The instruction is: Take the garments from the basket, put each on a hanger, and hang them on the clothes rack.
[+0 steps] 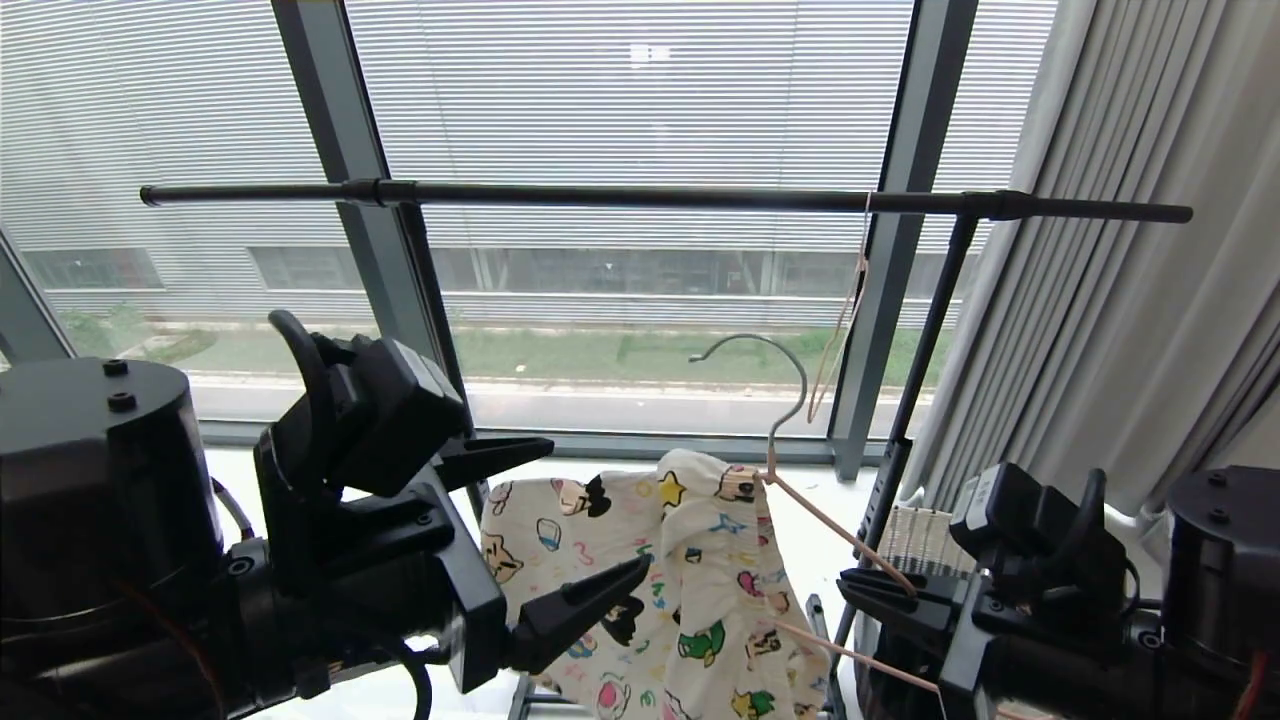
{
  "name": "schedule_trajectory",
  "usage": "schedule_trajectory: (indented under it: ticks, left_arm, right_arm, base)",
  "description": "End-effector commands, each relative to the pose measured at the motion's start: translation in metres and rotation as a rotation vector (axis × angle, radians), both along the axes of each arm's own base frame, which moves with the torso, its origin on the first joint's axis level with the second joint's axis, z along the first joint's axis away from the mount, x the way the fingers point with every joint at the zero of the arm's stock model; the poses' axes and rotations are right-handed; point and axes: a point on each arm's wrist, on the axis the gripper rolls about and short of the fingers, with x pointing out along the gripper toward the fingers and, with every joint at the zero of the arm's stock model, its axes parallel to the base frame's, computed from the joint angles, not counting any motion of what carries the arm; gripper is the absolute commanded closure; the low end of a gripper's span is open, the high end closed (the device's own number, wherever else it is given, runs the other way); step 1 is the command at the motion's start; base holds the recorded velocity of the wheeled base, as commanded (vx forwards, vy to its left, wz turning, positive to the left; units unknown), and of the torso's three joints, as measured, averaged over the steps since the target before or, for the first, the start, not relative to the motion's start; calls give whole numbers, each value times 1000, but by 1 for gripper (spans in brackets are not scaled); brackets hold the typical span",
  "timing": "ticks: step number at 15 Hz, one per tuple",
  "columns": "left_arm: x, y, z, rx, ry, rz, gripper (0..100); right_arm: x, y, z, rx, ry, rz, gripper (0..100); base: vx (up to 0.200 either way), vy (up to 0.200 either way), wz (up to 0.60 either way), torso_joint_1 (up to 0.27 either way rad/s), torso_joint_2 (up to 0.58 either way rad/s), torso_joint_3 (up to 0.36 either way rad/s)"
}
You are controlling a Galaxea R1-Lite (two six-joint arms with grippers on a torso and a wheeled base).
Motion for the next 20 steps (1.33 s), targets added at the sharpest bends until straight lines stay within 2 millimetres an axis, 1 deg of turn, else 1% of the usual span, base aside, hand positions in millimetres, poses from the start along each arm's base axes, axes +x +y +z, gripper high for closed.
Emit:
schedule_trajectory:
  ticks: [1,2,3,7,10,11,14,20]
  left_arm:
    - [-7,4,-14,60,-9,-72,0]
    - [-7,5,-22,110,-26,-99,0]
    - [-5,4,-26,128,-18,-99,0]
    - [-1,-2,-27,141,-28,-128,0]
    - [-3,-4,-27,143,-33,-141,0]
    - [-4,-7,-28,148,-30,-159,0]
    - [0,-14,-33,177,-27,-178,0]
    - [2,-16,-36,188,-19,-181,0]
  right_arm:
    - [-12,-10,2,11,-16,21,100]
    - [-14,-10,1,11,-16,29,100]
    - [-15,-9,2,10,-20,36,100]
    - [-19,-7,0,-24,-54,84,100]
    - [-23,-3,-1,-26,-54,112,100]
    - [-26,0,-1,-34,-61,136,100]
    - [-33,4,-1,-41,-76,184,100]
    - [-37,7,1,-50,-108,219,100]
  base:
    - [0,0,0,0,0,0]
    - [0,0,0,0,0,0]
    - [0,0,0,0,0,0]
    - [0,0,0,0,0,0]
    - [0,0,0,0,0,0]
    - [0,0,0,0,0,0]
    - [0,0,0,0,0,0]
    - [0,0,0,0,0,0]
